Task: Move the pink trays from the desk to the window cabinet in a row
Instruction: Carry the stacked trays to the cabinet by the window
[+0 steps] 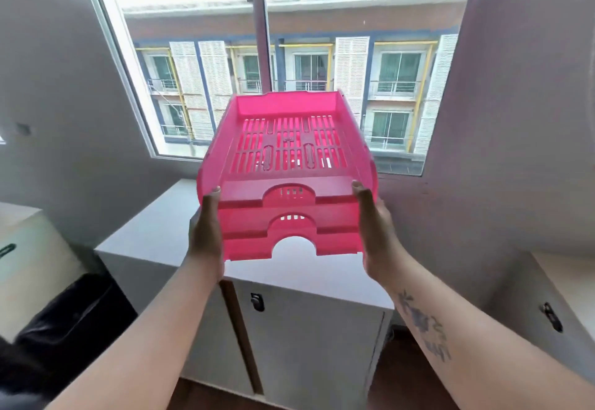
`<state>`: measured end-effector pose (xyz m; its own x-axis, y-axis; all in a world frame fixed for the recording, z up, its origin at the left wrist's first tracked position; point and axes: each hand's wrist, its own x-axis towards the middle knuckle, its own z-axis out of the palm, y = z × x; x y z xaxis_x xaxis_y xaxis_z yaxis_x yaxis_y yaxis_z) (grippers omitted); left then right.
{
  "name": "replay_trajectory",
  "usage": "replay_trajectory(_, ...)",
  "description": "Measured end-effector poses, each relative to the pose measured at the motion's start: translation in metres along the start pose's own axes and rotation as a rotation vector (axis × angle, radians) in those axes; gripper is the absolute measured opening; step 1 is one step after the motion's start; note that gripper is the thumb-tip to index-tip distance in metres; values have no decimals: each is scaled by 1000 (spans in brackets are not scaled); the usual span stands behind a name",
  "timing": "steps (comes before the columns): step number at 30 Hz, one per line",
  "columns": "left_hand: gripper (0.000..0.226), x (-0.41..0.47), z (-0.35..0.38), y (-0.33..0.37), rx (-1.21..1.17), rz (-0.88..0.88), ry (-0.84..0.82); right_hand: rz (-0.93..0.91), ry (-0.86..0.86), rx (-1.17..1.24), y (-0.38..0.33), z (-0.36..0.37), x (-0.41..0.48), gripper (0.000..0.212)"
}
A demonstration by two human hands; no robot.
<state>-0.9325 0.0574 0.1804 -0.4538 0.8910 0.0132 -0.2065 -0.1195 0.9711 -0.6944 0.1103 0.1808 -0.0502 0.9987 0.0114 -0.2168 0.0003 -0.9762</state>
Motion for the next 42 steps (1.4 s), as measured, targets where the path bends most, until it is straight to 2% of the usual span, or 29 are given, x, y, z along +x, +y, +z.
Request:
replay_trajectory(2, 51, 26, -27, -9, 14, -19, 40, 30, -23, 7, 23, 29, 21, 41)
replay_trajectory(7, 38, 83, -76, -41, 38, -73, 130, 141, -17, -7, 79, 84, 67, 54)
replay_trajectory(15, 55, 127, -94, -100, 70, -181, 126, 267, 123, -121, 141, 99, 108, 63)
replay_trajectory(20, 66, 135, -90, -117, 164, -165, 38, 267, 161, -164, 154, 90, 107, 77)
replay_trajectory(24, 60, 143, -95, -101, 304, -90, -27, 163, 91, -276, 124, 88, 117, 68)
replay_trajectory(27, 31, 163, -91, -69, 433, 11, 23, 93, 114, -349, 89, 84, 149, 72)
replay_trajectory(30, 37, 186, -83, -45, 560, -11, 56, 84, 168, -495, 64, 89, 178, 55)
replay_trajectory(32, 27, 192, -80, -41, 607, -75, 69, 156, 88, -557, 59, 96, 185, 38)
replay_trajectory(34, 27, 193, -81, -40, 686, -62, 83, 173, 53, -565, 58, 102, 183, 21)
replay_trajectory(37, 27, 194, -90, -31, 737, 27, 149, 92, 112, -578, 54, 114, 179, 27)
replay_trajectory(42, 31, 216, -153, 3, 740, 122, 281, -41, 45, -527, 46, 181, 177, 23)
